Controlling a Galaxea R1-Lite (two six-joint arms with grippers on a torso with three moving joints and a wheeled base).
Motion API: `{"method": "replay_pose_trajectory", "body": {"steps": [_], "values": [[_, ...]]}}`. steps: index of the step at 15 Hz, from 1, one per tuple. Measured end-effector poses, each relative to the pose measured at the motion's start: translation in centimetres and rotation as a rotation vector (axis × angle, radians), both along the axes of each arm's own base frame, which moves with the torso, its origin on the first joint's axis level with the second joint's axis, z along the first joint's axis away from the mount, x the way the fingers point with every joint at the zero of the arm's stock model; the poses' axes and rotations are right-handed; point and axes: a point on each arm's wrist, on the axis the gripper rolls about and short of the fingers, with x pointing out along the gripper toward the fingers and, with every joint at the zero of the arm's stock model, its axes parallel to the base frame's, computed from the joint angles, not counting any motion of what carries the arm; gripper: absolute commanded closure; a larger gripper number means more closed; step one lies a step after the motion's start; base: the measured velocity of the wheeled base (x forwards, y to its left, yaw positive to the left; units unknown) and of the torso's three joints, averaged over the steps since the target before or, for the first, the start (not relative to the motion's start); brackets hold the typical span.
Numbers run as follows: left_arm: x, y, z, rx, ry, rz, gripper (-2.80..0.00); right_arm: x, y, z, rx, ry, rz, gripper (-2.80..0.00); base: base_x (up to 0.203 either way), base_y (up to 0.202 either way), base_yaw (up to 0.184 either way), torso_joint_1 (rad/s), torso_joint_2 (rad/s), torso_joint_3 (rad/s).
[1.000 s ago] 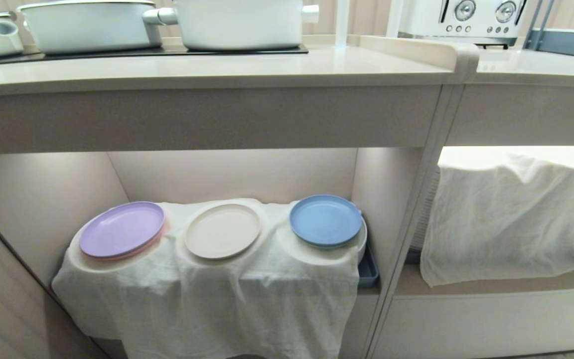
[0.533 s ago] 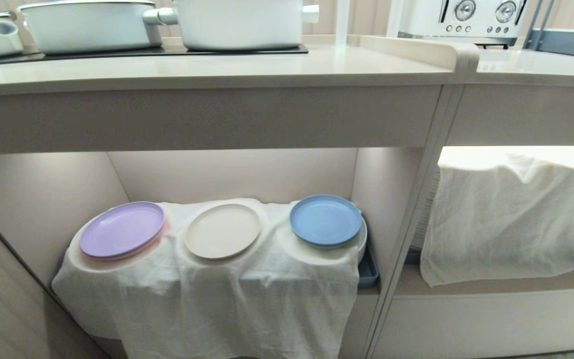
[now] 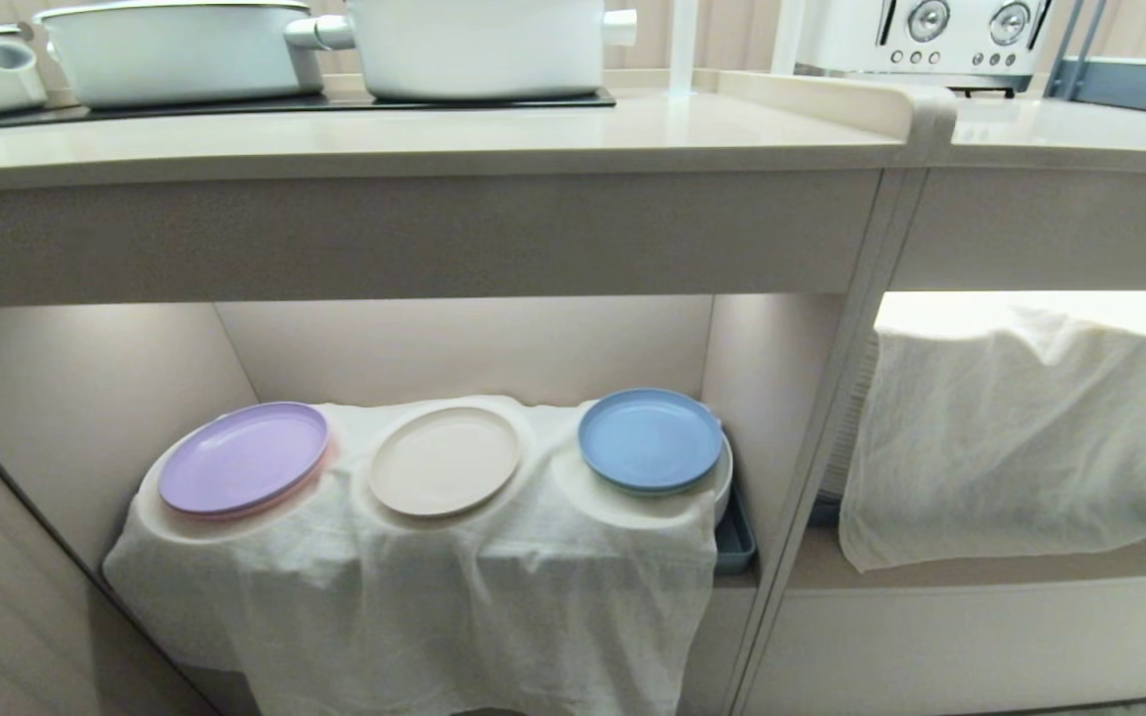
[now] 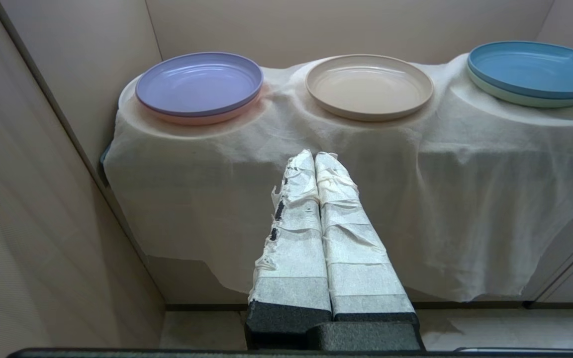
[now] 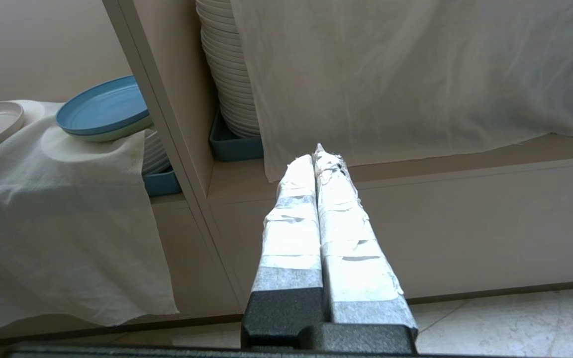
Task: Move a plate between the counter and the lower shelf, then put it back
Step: Pick up the plate in the cupboard
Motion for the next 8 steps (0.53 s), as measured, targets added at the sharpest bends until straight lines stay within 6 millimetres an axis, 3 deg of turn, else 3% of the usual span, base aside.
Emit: {"method": "replay_pose_trajectory", "body": {"steps": [8], "values": [[0.00, 0.00, 0.01, 0.003, -0.001, -0.002, 0.00, 0.00, 0.00, 0.00, 0.000, 0.000, 0.000, 0.00, 0.000, 0.000, 0.000, 0.000, 0.00, 0.000]]}}
